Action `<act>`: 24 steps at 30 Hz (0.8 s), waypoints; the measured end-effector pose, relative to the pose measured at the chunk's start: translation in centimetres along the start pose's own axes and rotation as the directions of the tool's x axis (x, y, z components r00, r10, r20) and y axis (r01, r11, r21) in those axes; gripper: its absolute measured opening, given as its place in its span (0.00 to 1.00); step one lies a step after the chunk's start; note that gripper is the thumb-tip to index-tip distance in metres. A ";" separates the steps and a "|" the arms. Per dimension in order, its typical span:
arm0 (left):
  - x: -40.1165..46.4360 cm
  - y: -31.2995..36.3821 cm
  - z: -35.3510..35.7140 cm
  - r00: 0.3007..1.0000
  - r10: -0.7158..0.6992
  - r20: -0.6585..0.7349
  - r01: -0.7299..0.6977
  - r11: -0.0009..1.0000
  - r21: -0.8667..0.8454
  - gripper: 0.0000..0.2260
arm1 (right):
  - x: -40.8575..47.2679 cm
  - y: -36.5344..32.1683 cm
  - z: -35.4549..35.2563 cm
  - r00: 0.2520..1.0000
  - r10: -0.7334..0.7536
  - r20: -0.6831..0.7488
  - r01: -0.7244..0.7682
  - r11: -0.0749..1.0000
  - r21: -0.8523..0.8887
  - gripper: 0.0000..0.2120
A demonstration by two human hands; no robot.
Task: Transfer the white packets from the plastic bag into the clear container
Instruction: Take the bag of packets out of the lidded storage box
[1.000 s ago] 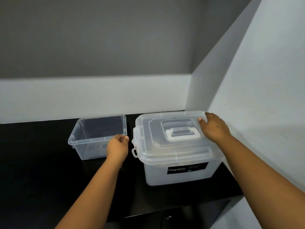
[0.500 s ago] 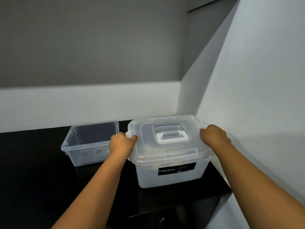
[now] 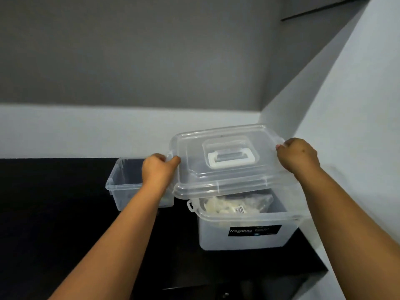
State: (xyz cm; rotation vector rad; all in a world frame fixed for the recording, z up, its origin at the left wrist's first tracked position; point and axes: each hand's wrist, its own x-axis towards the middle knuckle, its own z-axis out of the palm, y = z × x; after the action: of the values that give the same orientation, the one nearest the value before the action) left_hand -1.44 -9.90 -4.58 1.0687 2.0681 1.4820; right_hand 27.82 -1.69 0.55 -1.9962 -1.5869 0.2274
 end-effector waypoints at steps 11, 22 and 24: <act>14.6 1.2 -8.6 1.000 0.018 -0.010 -0.018 1.000 -0.025 0.13 | 2.4 -14.2 5.1 0.989 -0.056 0.136 0.023 0.973 0.230 0.15; 26.2 1.0 -3.7 0.967 -0.015 0.253 0.012 1.000 0.015 0.17 | 9.9 -16.4 9.7 0.977 0.089 0.191 -0.137 0.957 0.255 0.16; 26.5 0.3 -1.3 0.952 -0.028 0.306 0.028 1.000 0.005 0.16 | 11.5 -15.0 10.2 0.966 0.134 0.220 -0.184 0.956 0.228 0.16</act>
State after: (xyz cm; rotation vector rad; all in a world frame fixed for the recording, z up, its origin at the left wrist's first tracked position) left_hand -19.15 9.48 -0.56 1.1811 1.8580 1.2137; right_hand 13.69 14.33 2.55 -1.9533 -1.4345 0.6782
